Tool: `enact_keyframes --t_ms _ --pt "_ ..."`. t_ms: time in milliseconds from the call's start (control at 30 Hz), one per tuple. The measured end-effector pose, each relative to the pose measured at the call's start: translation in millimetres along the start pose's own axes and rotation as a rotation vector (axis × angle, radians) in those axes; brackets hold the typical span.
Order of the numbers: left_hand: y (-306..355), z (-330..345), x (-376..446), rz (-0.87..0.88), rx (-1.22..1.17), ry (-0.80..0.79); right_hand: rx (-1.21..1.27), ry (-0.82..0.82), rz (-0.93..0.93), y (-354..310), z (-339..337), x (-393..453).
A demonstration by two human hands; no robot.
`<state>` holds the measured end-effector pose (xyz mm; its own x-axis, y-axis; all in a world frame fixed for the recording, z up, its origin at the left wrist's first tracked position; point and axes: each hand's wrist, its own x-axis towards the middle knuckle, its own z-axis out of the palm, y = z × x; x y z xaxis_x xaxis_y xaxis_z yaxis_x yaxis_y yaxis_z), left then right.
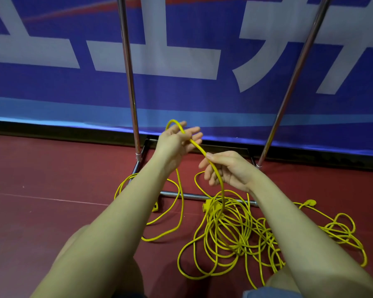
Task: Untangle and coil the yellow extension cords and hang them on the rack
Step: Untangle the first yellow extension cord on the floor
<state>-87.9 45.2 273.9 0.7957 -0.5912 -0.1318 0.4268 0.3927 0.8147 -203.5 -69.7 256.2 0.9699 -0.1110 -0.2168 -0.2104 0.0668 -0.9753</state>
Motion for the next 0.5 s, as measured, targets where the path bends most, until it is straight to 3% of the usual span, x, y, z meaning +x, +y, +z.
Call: enact_keyframes --t_ms 300,500 --pt "0 -21 14 0.045 -0.088 0.097 -0.079 0.01 0.063 8 -8 -1" --pt "-16 -3 1 -0.011 0.026 -0.071 -0.039 0.042 0.031 6 -10 3"
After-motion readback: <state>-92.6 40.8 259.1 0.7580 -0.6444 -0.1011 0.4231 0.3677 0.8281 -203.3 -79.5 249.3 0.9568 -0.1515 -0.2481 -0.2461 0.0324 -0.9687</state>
